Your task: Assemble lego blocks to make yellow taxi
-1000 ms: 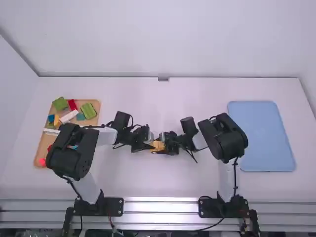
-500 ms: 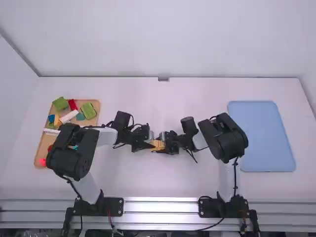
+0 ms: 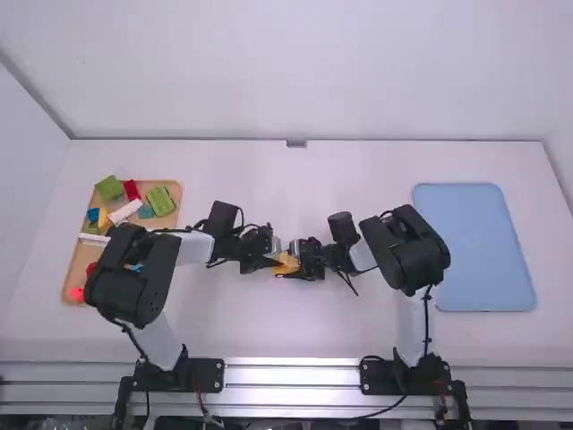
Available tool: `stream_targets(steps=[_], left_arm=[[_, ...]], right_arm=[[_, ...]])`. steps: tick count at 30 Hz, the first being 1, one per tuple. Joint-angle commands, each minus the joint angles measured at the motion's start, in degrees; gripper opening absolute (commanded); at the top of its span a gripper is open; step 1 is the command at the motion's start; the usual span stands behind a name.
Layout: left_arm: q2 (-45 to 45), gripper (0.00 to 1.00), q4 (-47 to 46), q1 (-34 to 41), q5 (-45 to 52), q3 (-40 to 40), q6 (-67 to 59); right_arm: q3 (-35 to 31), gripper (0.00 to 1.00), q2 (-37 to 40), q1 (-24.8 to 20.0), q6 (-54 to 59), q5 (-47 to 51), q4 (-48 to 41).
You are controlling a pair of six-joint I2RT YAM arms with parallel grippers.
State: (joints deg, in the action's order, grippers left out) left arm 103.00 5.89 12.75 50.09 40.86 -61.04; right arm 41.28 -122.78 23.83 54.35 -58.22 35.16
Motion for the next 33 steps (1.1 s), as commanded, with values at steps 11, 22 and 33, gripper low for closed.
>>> stream_targets(steps=[11, 22, 33], left_arm=[[0.4, 0.05, 2.6, 0.4, 0.3, -3.0, 3.6], [-0.9, 0.02, 4.7, 0.5, 0.2, -2.1, 9.1], [-2.6, 0.02, 2.0, 0.7, 0.0, -0.1, 8.7]], right_arm=[[-0.7, 0.49, -0.6, 0.2, 1.0, 1.0, -0.5], [-0.8, 0.49, -0.6, 0.2, 1.0, 1.2, -0.5], [-0.8, 0.49, -0.6, 0.2, 1.0, 1.2, -0.5]])
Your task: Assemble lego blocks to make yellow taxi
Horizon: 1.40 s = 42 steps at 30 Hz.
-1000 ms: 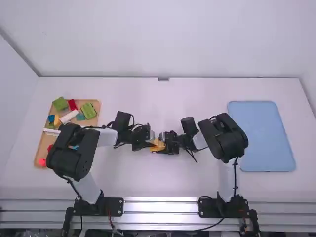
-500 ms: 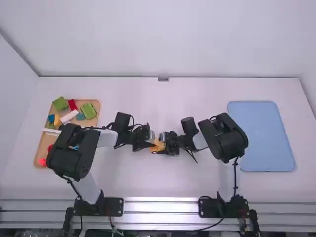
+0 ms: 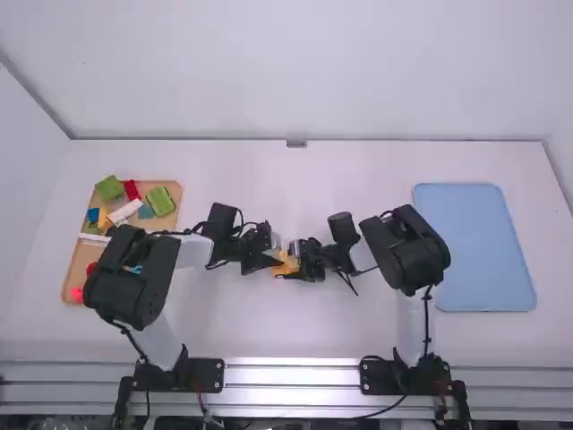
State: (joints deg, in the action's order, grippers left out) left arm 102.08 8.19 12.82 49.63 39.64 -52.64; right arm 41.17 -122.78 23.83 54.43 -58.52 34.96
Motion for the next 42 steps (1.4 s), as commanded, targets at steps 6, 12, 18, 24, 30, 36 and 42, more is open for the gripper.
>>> stream_targets(steps=[6, 12, 18, 24, 30, 36, 42], left_arm=[[-1.7, 0.02, -3.7, 0.7, 0.2, 1.3, -2.1], [-1.7, 0.02, -5.8, 0.3, -1.6, 1.3, -3.1], [-1.7, 0.02, -6.5, 0.7, -2.1, 1.1, -3.1], [-1.7, 0.02, -4.6, 0.7, -1.1, -0.7, -3.3], [-1.7, 0.02, -2.2, 0.7, -1.0, -2.4, -2.3], [-1.7, 0.02, -1.7, 2.2, -1.1, -2.6, -2.3], [-1.7, 0.02, -1.7, 3.3, -1.5, -2.6, -3.8]], right_arm=[[-0.6, 0.49, -0.6, 0.2, 0.9, 1.6, -0.3], [-0.6, 0.49, -0.6, 0.2, 0.9, 1.6, -0.3], [-0.6, 0.50, -0.6, 0.2, 0.9, 1.5, -0.3], [-0.6, 0.50, -0.6, 0.2, 0.9, 1.6, -0.3], [-0.6, 0.50, -0.6, 0.2, 0.9, 1.6, -0.3], [-0.6, 0.49, -0.6, 0.2, 0.9, 1.5, -0.3], [-0.6, 0.50, -0.6, 0.2, 0.9, 1.5, -0.3]])
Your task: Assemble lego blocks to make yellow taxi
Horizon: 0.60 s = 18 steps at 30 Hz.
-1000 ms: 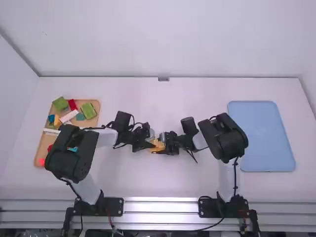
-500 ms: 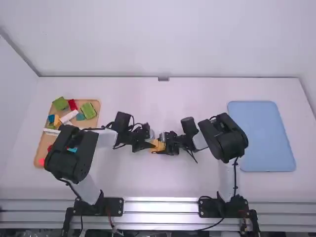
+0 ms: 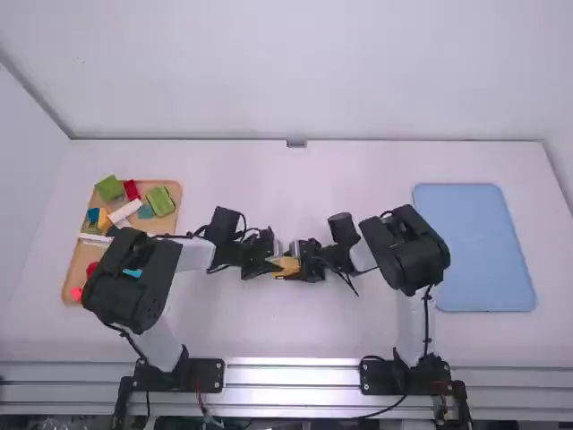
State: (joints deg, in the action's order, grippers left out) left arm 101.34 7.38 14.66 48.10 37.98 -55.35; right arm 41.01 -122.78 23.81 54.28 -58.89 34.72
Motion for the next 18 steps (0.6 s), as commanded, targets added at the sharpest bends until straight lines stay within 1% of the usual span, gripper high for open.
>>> stream_targets(steps=[1, 3, 4, 5, 6, 7, 8, 9, 10, 11, 12, 16, 18], left_arm=[[-0.9, 0.02, -0.8, 1.4, -0.8, -1.0, -1.0], [-0.9, 0.05, -0.7, 1.3, -2.0, -1.0, -1.0], [-0.9, 0.14, -0.7, 1.5, -2.3, -1.0, -1.0], [-0.9, 0.29, -0.7, 1.6, -2.3, -1.0, -1.0], [-0.9, 0.29, -0.7, 1.6, -2.3, -1.0, -1.0], [-0.9, 0.38, -0.4, 1.3, -2.0, -1.0, -1.0], [-0.9, 0.44, -0.2, 1.1, -1.7, -1.0, -1.0], [-0.9, 0.52, 0.3, 1.0, -0.7, -1.0, -1.0], [-1.0, 0.64, 0.9, 1.0, -0.3, -1.0, -1.0], [-1.0, 0.68, 1.3, 1.1, 0.2, -1.0, -1.0], [-1.2, 0.75, 2.3, 1.2, 1.5, -1.0, -1.0], [-4.3, 0.76, 2.3, 0.6, 2.4, -0.7, -0.7], [-5.6, 0.76, 2.3, 0.4, 2.4, -0.7, 0.7]], right_arm=[[-0.5, 0.50, -0.6, 0.2, 1.1, 1.9, 0.0], [-0.5, 0.50, -0.6, 0.2, 1.1, 1.9, -0.1], [-0.5, 0.50, -0.6, 0.3, 1.1, 1.9, -0.1], [-0.5, 0.50, -0.6, 0.3, 1.1, 1.9, -0.1], [-0.5, 0.50, -0.6, 0.3, 1.1, 1.9, -0.1], [-0.5, 0.50, -0.6, 0.3, 1.1, 1.9, -0.1], [-0.5, 0.49, -0.6, 0.3, 1.1, 1.9, -0.1], [-0.5, 0.50, -0.6, 0.2, 1.0, 1.9, -0.1], [-0.5, 0.50, -0.6, 0.2, 1.0, 1.9, -0.1], [-0.5, 0.50, -0.6, 0.2, 1.0, 1.9, -0.1], [-0.5, 0.50, -0.6, 0.2, 1.1, 1.9, -0.2], [-0.5, 0.50, -0.6, 0.3, 1.1, 1.9, -0.2], [-0.5, 0.50, -0.6, 0.2, 1.1, 1.9, -0.2]])
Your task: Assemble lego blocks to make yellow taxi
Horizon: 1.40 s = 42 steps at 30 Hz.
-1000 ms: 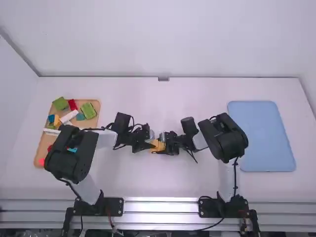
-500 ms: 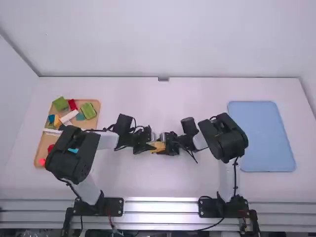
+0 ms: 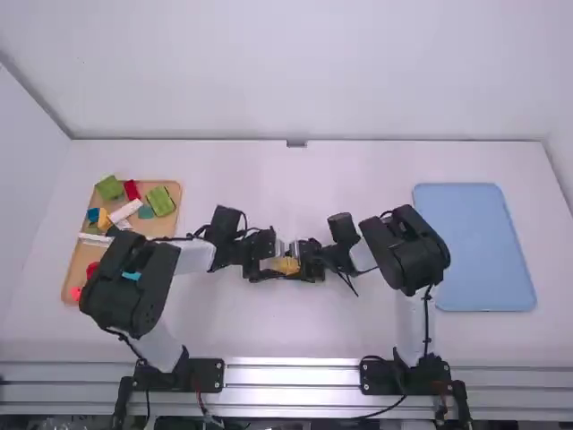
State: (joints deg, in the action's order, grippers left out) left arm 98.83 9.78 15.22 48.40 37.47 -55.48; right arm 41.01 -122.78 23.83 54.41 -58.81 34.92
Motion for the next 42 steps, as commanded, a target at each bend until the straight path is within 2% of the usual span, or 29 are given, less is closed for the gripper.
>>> stream_targets(steps=[1, 3, 5, 8, 10, 14, 19, 32, 38, 42], left_arm=[[-4.3, 0.72, -0.1, -0.3, 1.7, -0.2, 2.1], [-7.1, 0.57, -0.3, -1.0, 1.5, -0.3, 5.4], [-8.9, 0.48, -0.6, -1.6, 1.7, -0.3, 8.1], [-10.9, 0.17, -2.3, -1.9, 0.6, -0.3, 10.7], [-10.8, 0.02, -3.7, -1.2, -1.9, -0.3, 10.7], [-8.5, 0.02, -7.6, -0.2, -5.8, -0.4, 9.0], [-3.6, 0.02, -7.8, -0.4, -1.7, -0.4, 5.7], [7.0, 0.02, -2.3, 0.0, -2.0, -0.4, 6.2], [7.5, 0.02, -2.5, 0.3, -11.7, -0.4, 10.2], [7.2, 0.02, 3.3, 0.3, -7.8, -0.4, 12.7]], right_arm=[[-0.5, 0.50, -0.6, 0.2, 1.0, 1.8, -0.4], [-0.5, 0.50, -0.6, 0.2, 1.0, 1.8, -0.4], [-0.5, 0.50, -0.6, 0.2, 0.9, 1.9, -0.3], [-0.5, 0.51, -0.6, 0.2, 1.0, 1.8, -0.3], [-0.5, 0.51, -0.6, 0.2, 1.0, 1.8, -0.3], [-0.5, 0.51, -0.6, 0.2, 1.0, 1.8, -0.3], [-0.5, 0.51, -0.6, 0.2, 0.9, 1.8, -0.3], [-0.5, 0.52, -0.6, 0.3, 0.9, 1.6, -0.3], [-0.5, 0.52, -0.6, 0.3, 0.9, 1.6, -0.2], [-0.5, 0.52, -0.6, 0.2, 1.2, 1.9, -0.2]])
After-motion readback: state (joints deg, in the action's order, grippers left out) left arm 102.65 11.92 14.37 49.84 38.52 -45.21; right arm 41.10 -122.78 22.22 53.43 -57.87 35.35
